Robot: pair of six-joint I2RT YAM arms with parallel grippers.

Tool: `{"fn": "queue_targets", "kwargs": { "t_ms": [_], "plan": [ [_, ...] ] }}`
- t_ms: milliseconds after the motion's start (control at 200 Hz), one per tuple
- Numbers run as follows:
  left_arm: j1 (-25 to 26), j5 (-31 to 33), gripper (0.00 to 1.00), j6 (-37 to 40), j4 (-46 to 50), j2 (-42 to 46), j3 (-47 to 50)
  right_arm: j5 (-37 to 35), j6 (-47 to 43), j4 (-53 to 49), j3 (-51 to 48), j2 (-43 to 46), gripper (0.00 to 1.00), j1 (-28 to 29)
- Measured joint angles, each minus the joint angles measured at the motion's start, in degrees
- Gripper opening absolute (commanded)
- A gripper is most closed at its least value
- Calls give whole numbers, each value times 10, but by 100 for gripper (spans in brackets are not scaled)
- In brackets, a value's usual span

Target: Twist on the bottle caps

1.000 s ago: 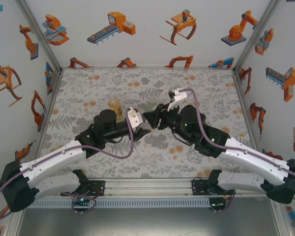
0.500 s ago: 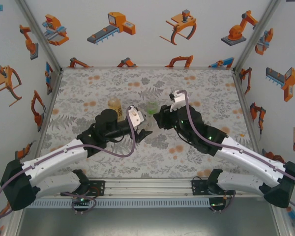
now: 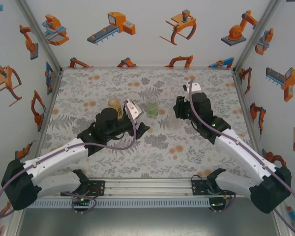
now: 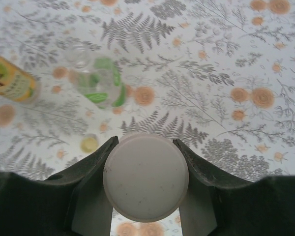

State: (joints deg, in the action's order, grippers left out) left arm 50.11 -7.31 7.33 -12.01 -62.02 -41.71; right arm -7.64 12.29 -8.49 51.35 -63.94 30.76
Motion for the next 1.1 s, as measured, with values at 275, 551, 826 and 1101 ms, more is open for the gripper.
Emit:
{"fn": "queue_targets", "kwargs": {
  "t_ms": [275,551,826,1101],
  "plan": [
    [-26,43,73,-54,-8,18,12,76,-45,55,10,-120,20,-103],
    [-45,70,76,-104,20,68,13,109,-80,108,50,-189,19,-153],
    [-59,79,77,-127,64,79,13,109,-117,127,96,-242,19,-153],
    [-71,77,79,-126,69,86,5,109,-123,143,118,-275,34,-158]
  ]
}}
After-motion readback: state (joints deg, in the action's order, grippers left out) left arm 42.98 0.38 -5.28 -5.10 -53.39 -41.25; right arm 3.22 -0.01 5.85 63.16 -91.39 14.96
